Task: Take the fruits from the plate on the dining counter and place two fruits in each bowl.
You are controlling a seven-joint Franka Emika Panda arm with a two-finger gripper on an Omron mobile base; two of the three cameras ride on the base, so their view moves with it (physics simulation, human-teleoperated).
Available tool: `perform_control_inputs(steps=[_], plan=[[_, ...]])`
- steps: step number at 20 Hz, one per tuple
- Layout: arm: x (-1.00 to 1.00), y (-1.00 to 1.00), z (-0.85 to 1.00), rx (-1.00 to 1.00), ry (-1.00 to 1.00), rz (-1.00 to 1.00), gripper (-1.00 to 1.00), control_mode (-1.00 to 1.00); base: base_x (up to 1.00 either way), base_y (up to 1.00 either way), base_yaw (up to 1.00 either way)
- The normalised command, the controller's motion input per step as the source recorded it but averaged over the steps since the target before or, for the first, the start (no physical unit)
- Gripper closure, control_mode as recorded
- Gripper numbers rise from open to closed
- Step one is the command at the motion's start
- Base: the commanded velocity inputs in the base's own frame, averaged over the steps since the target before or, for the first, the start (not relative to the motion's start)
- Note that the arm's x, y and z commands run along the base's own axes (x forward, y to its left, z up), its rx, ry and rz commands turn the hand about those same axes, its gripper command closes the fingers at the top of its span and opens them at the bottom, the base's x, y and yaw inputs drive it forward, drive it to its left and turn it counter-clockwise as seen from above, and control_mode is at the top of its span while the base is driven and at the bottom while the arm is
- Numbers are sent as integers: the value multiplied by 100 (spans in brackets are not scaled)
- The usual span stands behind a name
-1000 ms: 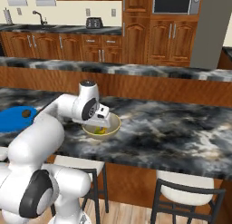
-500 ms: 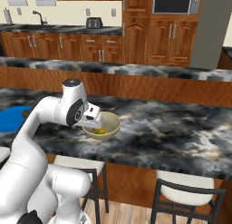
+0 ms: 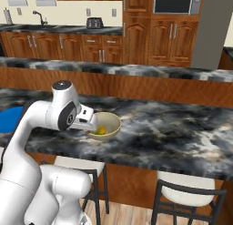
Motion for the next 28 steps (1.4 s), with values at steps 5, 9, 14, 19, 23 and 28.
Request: perform_control_inputs(steps=[5,9,14,19,23,28], plan=[[0,0,0,0,0,0,-100,100,-37,8,-2],[0,0,0,0,0,0,-100,100,-74,80,-2],[0,0,0,0,0,0,-100,100,-25,100,0],[0,0,0,0,0,0,-100,100,14,94,0],[0,0,0,0,0,0,-100,100,51,30,0],[0,0,0,0,0,0,-100,100,48,28,0]])
